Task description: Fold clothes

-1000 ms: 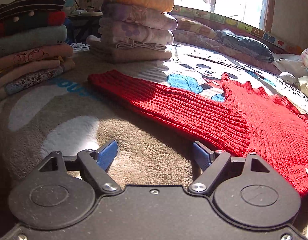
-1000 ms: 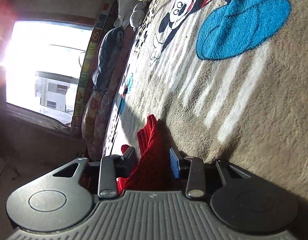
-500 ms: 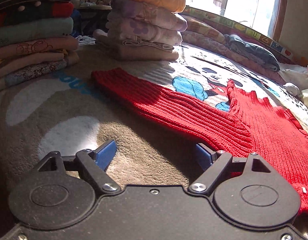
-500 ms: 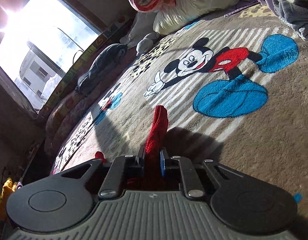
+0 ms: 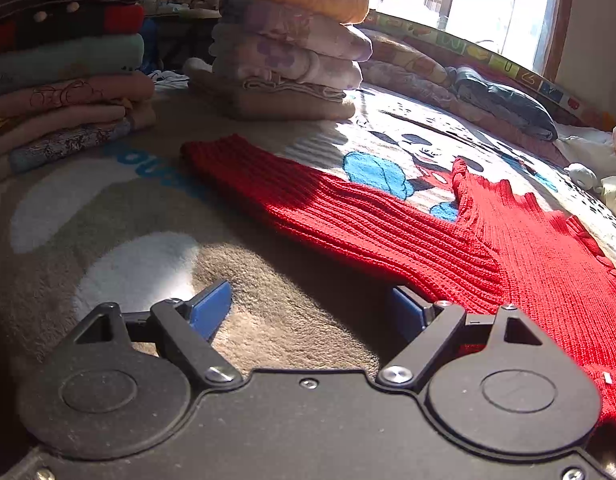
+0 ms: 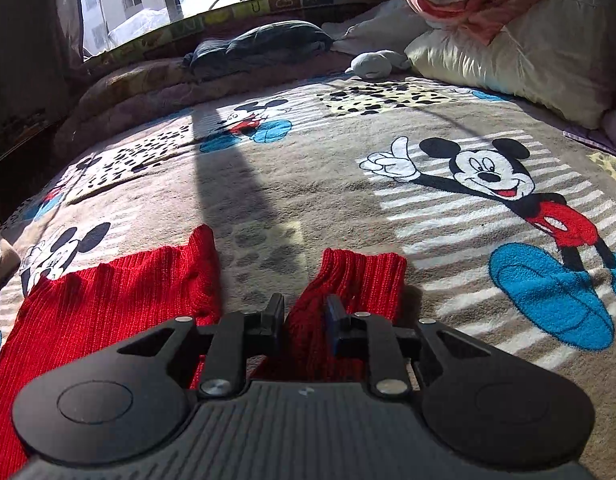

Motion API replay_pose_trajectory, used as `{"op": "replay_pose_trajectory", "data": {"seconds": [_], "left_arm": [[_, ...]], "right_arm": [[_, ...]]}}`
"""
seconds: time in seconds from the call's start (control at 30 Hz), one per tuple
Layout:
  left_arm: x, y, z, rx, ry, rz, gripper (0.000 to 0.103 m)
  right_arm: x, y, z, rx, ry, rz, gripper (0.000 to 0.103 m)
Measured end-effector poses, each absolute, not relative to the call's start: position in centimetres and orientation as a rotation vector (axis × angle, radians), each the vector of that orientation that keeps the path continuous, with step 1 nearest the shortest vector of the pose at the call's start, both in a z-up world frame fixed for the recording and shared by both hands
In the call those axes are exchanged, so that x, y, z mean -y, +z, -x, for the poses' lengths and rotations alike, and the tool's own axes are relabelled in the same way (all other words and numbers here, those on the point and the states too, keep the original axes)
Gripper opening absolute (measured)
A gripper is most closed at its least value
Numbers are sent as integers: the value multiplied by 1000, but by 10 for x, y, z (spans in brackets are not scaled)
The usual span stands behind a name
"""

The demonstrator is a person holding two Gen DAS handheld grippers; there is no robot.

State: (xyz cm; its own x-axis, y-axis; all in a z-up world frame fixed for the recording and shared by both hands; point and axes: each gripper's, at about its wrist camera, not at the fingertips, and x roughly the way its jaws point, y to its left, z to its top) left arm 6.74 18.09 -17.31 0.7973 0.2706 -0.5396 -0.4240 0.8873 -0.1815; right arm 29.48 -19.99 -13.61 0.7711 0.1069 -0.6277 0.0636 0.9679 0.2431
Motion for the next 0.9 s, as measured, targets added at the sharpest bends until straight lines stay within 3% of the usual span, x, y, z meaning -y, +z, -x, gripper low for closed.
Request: {"op": "replay_pose_trajectory", "data": {"seconds": [0.27,0.43,0.73,0.77,0.87,0.9], "left_arm": [[-177,-175,-73,-537,385,287,96],[-173,-177,-77,-542,390,260,100],[-170,-178,-80,-546,398,241,101],[-170,-178,-80,-546,400,240,101],[-170,-179,-81,-546,401,233,101],[-169,-179,-81,-546,402,230,101]], "right_arm": [[261,-118,-281,-597,107,-504,39],[310,-149,-287,-664,35,-610,41],[302,-176,-308,-689,102,-642,48],[300,-178,-311,-693,104,-642,44],[297,-179,-316,-714,110,-649,10],[296,-175,-312,-697,117,-649,9]]}}
